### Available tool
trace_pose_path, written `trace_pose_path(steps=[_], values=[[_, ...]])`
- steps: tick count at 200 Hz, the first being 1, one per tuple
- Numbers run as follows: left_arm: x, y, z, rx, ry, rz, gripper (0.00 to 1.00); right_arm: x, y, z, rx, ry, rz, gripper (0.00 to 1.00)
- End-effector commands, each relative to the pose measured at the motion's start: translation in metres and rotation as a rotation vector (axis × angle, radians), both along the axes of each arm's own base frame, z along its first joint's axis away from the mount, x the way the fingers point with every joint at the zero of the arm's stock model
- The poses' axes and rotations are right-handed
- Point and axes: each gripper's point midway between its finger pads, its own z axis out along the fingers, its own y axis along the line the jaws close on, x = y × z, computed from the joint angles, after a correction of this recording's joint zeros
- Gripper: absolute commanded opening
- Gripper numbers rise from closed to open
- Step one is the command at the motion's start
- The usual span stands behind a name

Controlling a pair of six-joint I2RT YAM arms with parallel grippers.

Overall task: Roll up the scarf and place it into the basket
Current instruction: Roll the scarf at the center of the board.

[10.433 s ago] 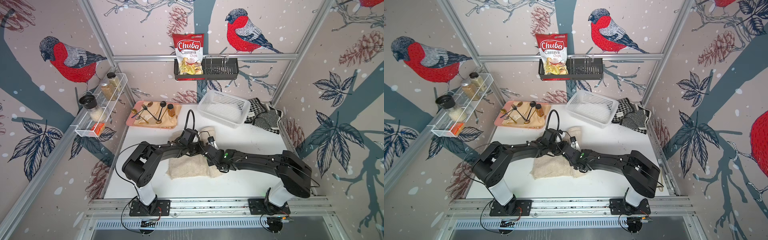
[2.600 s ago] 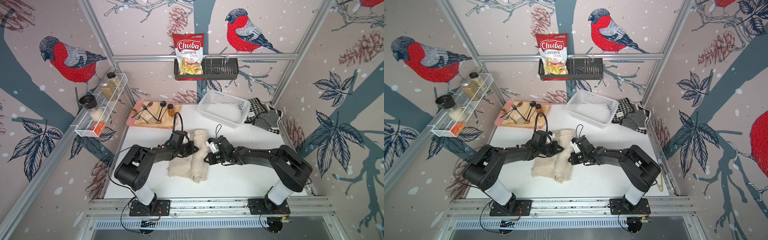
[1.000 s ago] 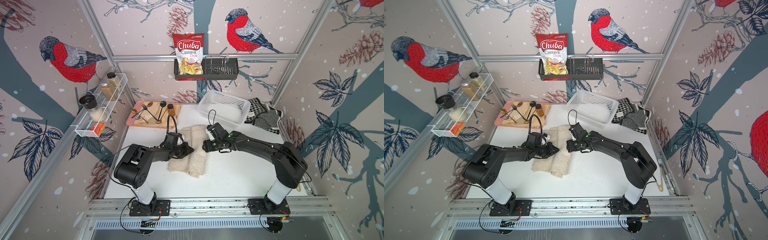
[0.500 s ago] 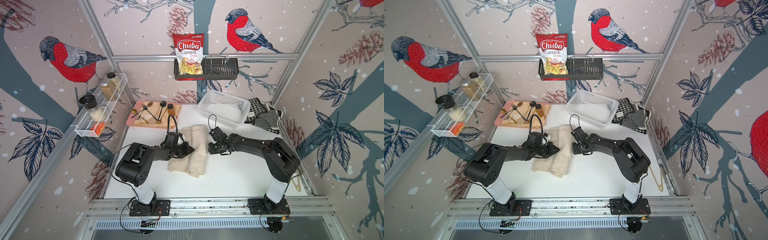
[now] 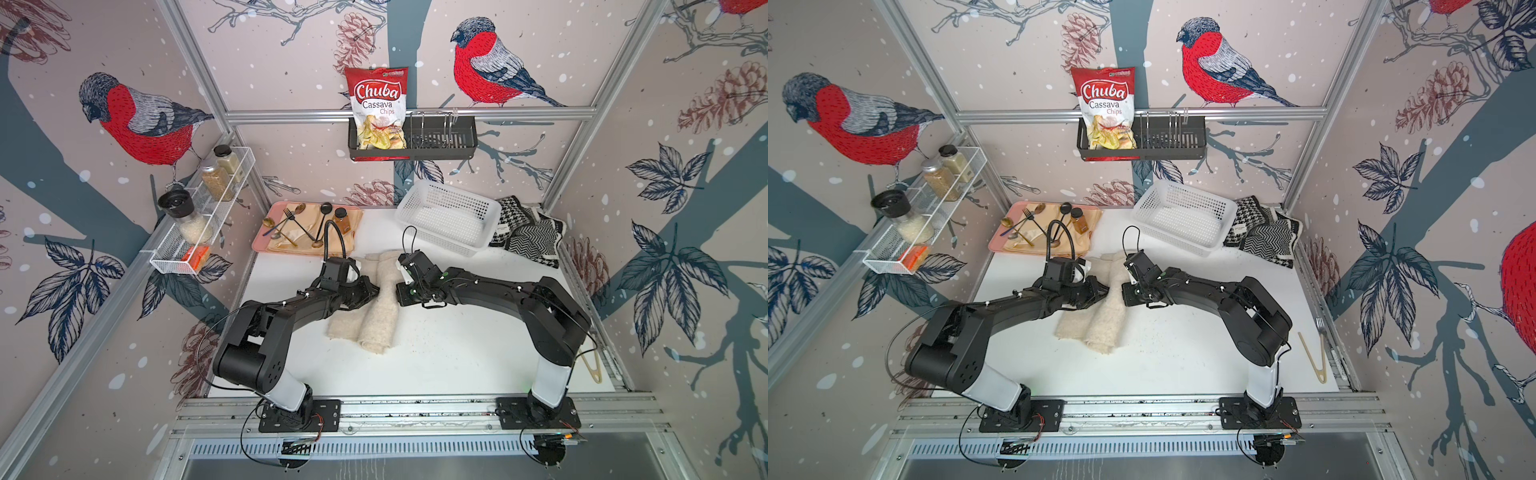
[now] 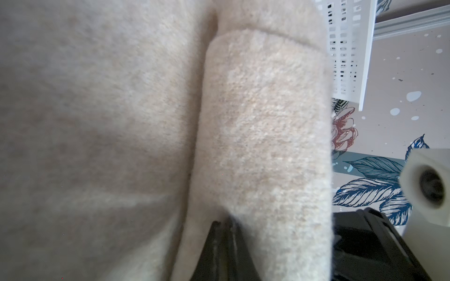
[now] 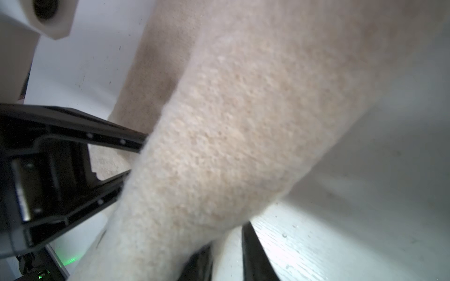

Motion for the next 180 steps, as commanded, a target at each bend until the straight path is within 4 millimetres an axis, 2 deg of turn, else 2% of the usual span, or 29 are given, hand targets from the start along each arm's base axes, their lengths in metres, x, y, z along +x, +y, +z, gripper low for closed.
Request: trace_pose_path(steps=[1,29,77,104,126,180], values=[[-0.004,0.024,-0.003,0.127,0.023,0.052,0.12,0.003,0.013,0.007,0.045,-0.009,0.016,0.24],[-0.008,0.058,-0.013,0.305,0.050,0.111,0.12,0.006,0.016,0.008,0.046,-0.011,0.022,0.25],[-0.003,0.095,-0.031,0.436,0.076,0.209,0.12,0.009,0.024,0.004,0.052,0.000,0.029,0.25],[0.002,0.094,-0.043,0.443,0.083,0.211,0.12,0.010,0.027,0.006,0.055,-0.003,0.037,0.25],[-0.003,0.091,-0.060,0.434,0.131,0.189,0.11,0.011,0.032,0.011,0.070,-0.010,0.048,0.25],[-0.019,0.079,-0.072,0.364,0.161,0.159,0.10,0.014,0.052,0.013,0.091,-0.010,0.098,0.25]])
